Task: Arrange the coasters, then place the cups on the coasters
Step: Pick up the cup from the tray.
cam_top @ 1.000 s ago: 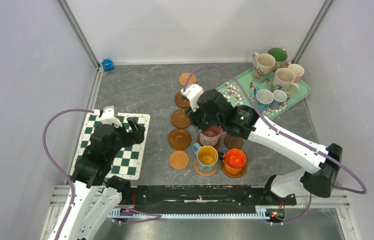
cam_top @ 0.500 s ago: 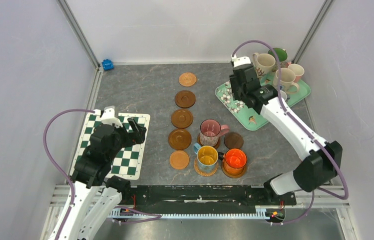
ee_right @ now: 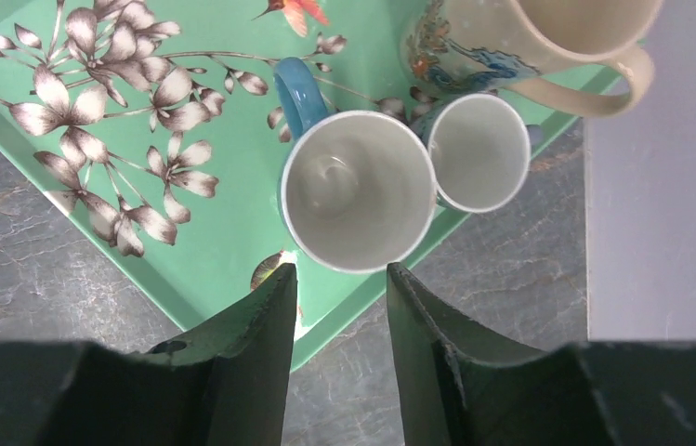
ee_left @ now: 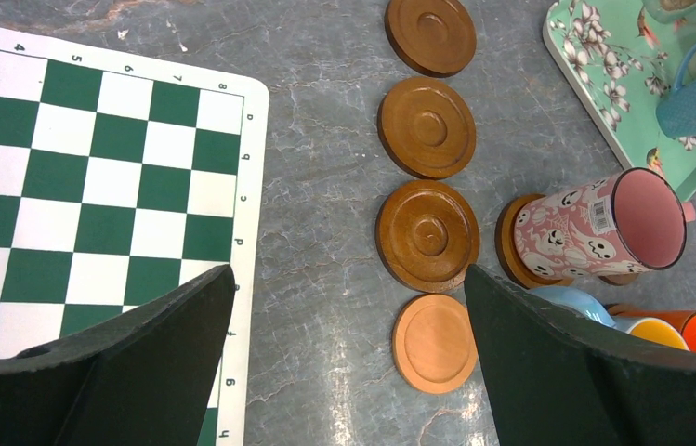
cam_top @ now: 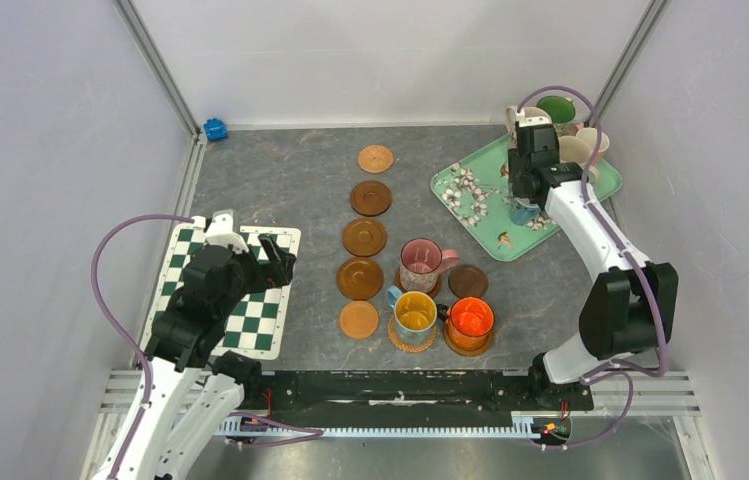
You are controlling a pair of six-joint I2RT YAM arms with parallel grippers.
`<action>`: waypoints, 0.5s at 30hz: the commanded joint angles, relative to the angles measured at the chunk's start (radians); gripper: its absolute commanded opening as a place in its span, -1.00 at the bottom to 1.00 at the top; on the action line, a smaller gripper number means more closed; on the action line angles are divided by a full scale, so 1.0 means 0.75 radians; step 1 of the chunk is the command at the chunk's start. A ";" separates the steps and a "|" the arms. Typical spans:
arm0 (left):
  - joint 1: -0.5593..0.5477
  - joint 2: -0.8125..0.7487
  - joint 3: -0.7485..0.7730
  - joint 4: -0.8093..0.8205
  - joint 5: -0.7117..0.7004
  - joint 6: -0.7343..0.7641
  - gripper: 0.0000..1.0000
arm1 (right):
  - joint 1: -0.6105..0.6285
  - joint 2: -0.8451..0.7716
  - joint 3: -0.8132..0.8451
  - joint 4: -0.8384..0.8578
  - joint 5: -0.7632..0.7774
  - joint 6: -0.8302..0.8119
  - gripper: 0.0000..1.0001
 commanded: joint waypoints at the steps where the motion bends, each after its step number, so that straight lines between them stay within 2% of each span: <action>1: -0.005 0.021 0.007 0.051 0.013 -0.004 0.99 | -0.046 0.089 0.018 0.105 -0.183 -0.084 -0.14; 11: -0.005 0.018 0.005 0.049 -0.010 -0.006 0.99 | -0.098 0.261 0.018 0.155 -0.269 -0.146 -0.17; 15: -0.005 0.021 0.004 0.049 -0.014 -0.005 0.99 | -0.099 0.287 0.017 0.158 -0.288 -0.163 -0.34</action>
